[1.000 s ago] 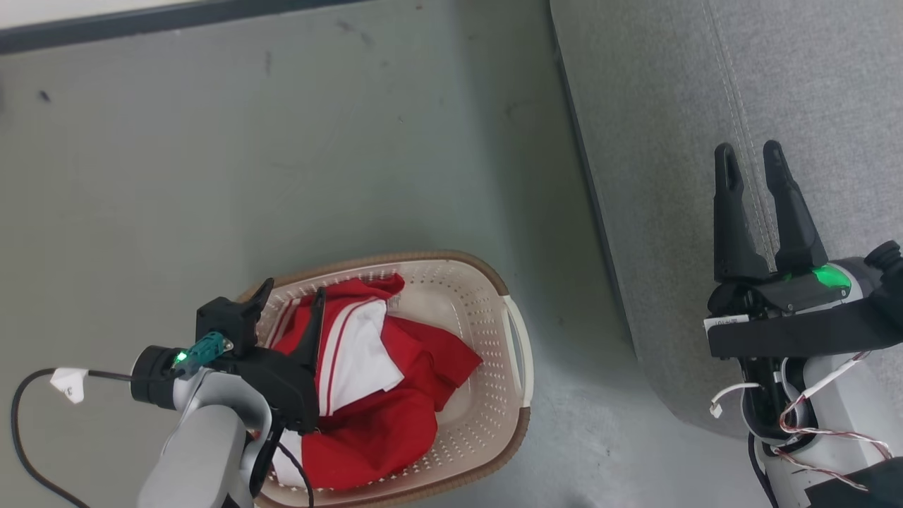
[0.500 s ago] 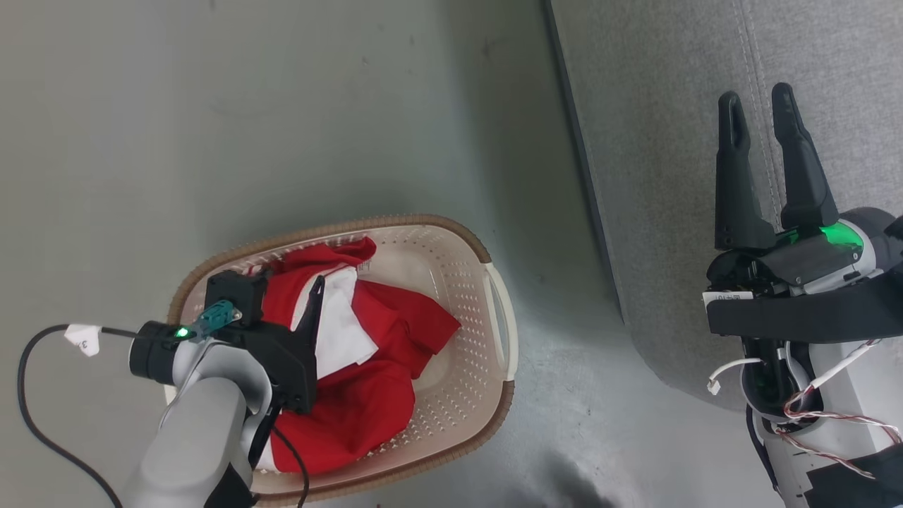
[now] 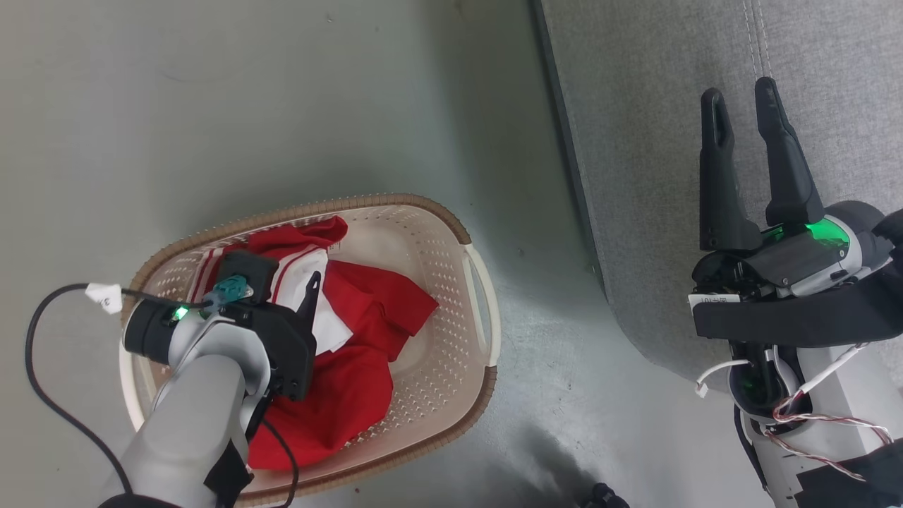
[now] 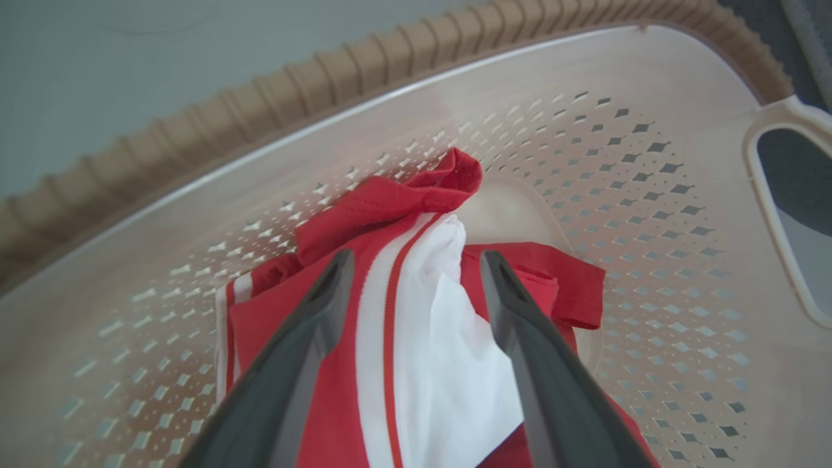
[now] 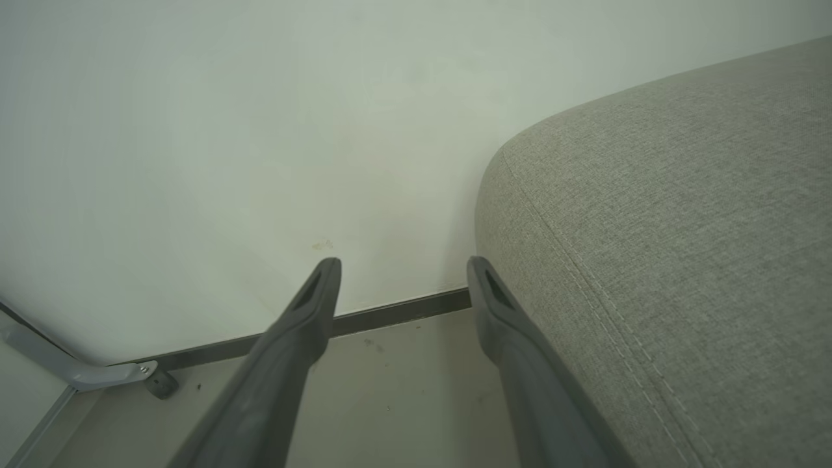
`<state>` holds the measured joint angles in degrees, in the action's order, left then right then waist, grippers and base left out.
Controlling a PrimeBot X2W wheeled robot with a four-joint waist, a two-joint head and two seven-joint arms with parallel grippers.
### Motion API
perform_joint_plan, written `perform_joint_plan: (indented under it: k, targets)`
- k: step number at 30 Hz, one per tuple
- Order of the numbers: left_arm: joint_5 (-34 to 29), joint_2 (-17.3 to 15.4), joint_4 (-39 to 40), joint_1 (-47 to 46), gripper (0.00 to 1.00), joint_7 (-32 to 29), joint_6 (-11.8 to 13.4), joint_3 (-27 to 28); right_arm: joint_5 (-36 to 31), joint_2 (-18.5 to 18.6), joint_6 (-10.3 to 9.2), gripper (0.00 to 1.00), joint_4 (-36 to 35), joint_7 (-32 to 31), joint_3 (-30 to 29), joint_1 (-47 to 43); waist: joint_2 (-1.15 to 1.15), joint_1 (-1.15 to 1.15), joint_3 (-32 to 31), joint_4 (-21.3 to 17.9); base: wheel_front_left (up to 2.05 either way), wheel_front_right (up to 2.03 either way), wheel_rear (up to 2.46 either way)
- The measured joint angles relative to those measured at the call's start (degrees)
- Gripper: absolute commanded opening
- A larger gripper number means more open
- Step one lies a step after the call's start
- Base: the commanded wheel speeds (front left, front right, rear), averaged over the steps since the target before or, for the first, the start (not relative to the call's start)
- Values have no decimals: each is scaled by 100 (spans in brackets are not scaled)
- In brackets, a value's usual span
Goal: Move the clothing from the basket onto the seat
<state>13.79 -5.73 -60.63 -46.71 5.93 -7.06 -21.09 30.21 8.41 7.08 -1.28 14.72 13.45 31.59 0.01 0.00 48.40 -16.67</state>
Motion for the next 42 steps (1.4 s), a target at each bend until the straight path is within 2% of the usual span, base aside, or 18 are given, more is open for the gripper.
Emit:
perform_joint_plan:
  k: [7,13,27,35,37,38,40,42]
  targets:
    - [-86,83,-267,-171,100,-143,13,-122,1,-21,0,100,7,0,64,68,0,0,84,-65,0,0,0]
    - [-133,100,-527,-432,100,-322,149,-155,3,-32,0,100,-19,0,183,88,-1,0,170,-111,0,0,0]
    - [-347,175,-1149,-698,100,-1182,450,-352,8,-35,1,100,9,0,265,194,-1,0,327,-220,0,0,0]
    - [-346,209,-1200,-714,100,-1537,487,-367,8,-29,1,100,26,0,290,194,-1,0,358,-231,0,0,0]
    - [-338,213,-1226,-715,89,-1662,512,-363,8,-26,1,100,33,0,290,194,-1,0,365,-230,0,0,0]
    - [-337,213,-1245,-715,76,-1719,511,-363,8,-25,1,100,42,0,289,196,-1,0,367,-229,0,0,0]
    - [-326,213,-1256,-715,0,-1757,502,-359,8,-24,1,100,65,0,290,199,-1,0,369,-225,0,0,0]
    - [-314,215,-1256,-715,0,-1792,445,-357,8,-23,1,100,101,0,291,209,-1,0,362,-215,0,0,0]
